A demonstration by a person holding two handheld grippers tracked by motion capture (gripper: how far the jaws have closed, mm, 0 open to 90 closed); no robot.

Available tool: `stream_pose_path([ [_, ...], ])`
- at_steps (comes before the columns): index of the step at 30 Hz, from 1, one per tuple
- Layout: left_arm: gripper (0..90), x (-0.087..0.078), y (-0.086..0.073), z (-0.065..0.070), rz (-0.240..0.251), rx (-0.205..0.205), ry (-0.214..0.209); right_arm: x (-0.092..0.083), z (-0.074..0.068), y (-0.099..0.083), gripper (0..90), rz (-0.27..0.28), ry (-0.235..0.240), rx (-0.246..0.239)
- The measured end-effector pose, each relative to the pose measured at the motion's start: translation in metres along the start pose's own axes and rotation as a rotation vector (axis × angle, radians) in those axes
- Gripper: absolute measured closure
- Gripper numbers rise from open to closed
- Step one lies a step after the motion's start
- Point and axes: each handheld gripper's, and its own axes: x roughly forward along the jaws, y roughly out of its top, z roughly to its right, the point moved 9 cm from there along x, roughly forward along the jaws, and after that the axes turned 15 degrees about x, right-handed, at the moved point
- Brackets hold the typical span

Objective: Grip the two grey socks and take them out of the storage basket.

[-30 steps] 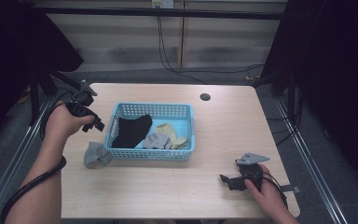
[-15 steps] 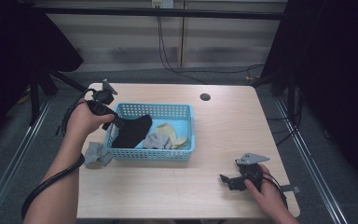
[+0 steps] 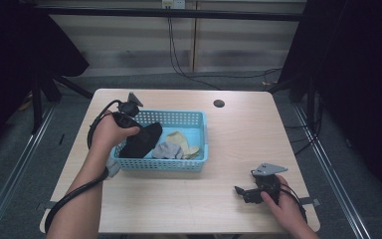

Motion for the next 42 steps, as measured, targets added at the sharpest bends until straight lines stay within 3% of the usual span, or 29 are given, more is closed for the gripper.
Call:
stream_pose_path([
  [15, 34.5, 0.036, 0.012, 0.025, -0.024, 0.052, -0.041, 0.000, 0.000, 0.000, 10.6, 0.000, 0.000, 0.000],
  [23, 33.3, 0.054, 0.015, 0.033, -0.040, 0.073, -0.037, 0.000, 0.000, 0.000, 10.6, 0.000, 0.000, 0.001],
  [42, 31.2, 0.074, 0.028, 0.057, -0.041, 0.101, -0.072, 0.000, 0.000, 0.000, 10.6, 0.001, 0.000, -0.002],
])
